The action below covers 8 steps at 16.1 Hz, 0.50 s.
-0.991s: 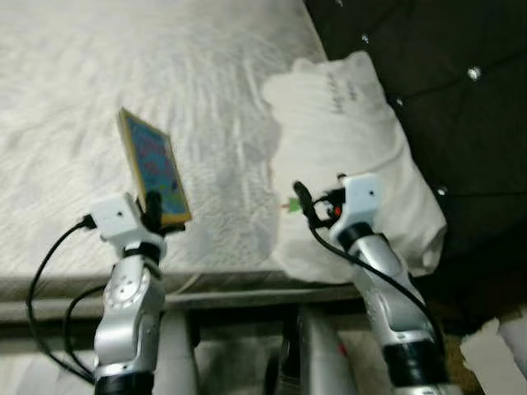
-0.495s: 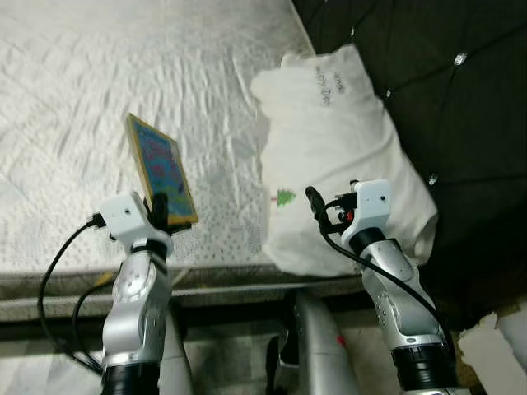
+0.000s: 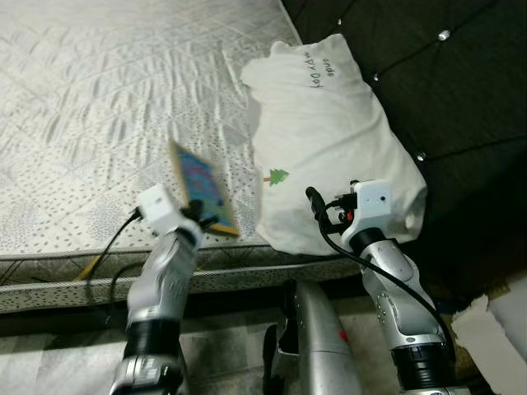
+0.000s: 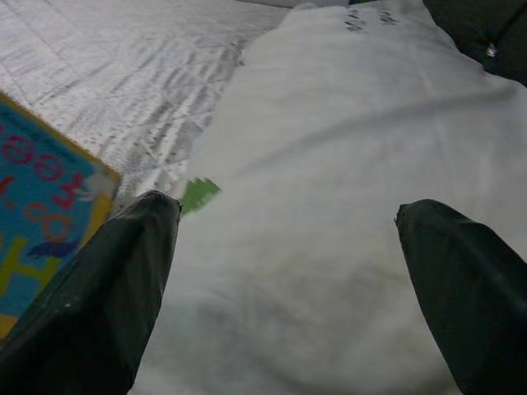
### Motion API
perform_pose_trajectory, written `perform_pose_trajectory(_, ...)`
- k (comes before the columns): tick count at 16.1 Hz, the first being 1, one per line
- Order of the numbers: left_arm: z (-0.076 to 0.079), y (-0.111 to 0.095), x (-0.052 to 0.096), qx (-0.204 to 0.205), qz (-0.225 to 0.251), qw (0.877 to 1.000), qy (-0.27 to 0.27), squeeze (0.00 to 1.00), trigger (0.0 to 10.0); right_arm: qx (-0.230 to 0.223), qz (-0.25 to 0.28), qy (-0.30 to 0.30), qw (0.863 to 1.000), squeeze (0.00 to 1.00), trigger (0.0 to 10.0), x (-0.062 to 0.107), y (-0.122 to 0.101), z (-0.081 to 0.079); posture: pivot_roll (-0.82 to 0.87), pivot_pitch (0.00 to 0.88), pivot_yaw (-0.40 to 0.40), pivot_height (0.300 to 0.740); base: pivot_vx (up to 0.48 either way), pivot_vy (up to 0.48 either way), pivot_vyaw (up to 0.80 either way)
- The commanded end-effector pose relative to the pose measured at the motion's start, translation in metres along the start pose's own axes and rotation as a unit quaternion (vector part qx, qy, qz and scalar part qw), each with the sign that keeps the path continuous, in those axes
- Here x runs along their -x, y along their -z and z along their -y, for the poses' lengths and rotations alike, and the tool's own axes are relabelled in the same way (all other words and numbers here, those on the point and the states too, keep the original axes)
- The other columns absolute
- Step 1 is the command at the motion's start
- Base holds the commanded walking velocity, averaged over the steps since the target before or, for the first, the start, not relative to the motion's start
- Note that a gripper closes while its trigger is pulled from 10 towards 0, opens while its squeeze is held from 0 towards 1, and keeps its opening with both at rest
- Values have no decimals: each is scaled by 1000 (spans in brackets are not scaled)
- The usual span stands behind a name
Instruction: Clean up the room
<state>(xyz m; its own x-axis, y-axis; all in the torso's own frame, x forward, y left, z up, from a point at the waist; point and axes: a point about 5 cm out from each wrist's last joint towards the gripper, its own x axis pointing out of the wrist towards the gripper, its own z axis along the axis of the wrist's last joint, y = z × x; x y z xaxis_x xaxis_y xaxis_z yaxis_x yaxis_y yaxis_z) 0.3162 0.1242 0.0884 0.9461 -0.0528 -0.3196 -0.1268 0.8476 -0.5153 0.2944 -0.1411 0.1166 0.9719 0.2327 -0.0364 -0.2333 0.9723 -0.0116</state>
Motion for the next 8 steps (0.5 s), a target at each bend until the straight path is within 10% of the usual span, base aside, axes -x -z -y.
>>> perform_pose_trajectory(1,10,9,-3,17,-30,999,25,0,10000,5,-1,9,1000,0,10000,1,0,6,5,104,-120,542,0,0,0)
perform_pose_trajectory(7,5,16,-21,16,-111,992,59,0,10000,8,-1,12,1000,0,10000,2,-1,8,-8,105,-121,542,0,0,0)
perform_pose_trajectory(8,1,16,-25,18,-125,990,55,196,10000,10,-2,15,1000,0,10000,3,-1,9,-15,107,-124,542,0,0,0)
